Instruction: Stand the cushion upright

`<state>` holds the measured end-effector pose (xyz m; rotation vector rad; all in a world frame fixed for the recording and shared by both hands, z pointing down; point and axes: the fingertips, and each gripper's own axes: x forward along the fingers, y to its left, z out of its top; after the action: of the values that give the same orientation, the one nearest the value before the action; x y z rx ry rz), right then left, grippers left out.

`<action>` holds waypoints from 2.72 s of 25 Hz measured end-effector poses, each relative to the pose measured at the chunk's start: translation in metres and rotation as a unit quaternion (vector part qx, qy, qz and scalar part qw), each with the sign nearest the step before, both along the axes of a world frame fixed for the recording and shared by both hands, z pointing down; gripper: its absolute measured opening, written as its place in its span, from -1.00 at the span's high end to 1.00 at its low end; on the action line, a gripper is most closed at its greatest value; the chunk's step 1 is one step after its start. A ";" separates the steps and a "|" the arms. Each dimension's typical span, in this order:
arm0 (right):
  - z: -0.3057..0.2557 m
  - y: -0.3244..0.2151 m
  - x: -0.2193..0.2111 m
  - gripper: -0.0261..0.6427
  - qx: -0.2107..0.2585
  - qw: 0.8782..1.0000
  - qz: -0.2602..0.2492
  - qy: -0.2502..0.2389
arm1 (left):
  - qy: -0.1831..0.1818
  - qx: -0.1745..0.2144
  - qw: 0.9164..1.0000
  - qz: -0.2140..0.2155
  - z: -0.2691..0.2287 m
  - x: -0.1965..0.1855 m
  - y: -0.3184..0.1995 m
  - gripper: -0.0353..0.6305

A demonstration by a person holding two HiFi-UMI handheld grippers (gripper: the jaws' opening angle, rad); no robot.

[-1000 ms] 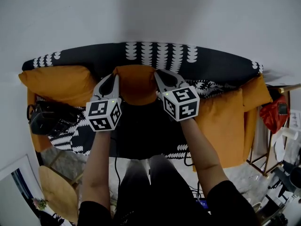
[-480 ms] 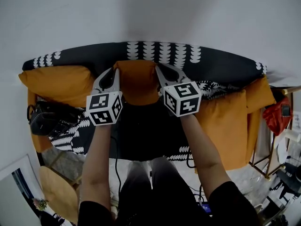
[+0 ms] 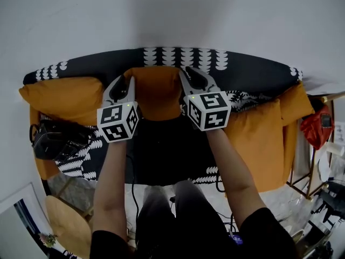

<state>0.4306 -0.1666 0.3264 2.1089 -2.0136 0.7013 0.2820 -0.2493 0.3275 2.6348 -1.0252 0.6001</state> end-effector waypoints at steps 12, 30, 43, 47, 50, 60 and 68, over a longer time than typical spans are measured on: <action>0.006 0.028 0.005 0.70 -0.023 0.999 0.043 -0.013 | 0.011 -0.011 1.000 0.003 -0.006 -0.004 0.007 0.50; -0.042 0.072 -0.028 0.78 -0.045 0.998 0.043 -0.016 | 0.050 -0.034 0.998 0.019 -0.050 -0.034 0.060 0.61; -0.071 0.100 -0.042 0.86 -0.040 0.997 0.058 -0.014 | 0.073 -0.034 0.996 0.043 -0.088 -0.049 0.096 0.79; -0.076 0.110 -0.047 0.93 -0.038 0.997 0.064 -0.016 | 0.063 -0.026 0.996 0.058 -0.091 -0.051 0.107 0.83; -0.078 0.119 -0.050 0.94 -0.038 0.997 0.066 -0.019 | 0.059 -0.025 0.996 0.063 -0.093 -0.054 0.114 0.84; -0.092 0.141 -0.061 0.94 -0.039 0.998 0.058 -0.010 | 0.068 -0.034 0.996 0.039 -0.105 -0.075 0.133 0.86; -0.095 0.151 -0.074 0.94 -0.038 0.998 0.043 -0.024 | 0.076 -0.035 0.996 0.024 -0.112 -0.089 0.141 0.86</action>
<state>0.3562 -0.0153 0.2313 2.1665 -1.8965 0.8371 0.1935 -0.1078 0.2155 2.6039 -0.8816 0.4288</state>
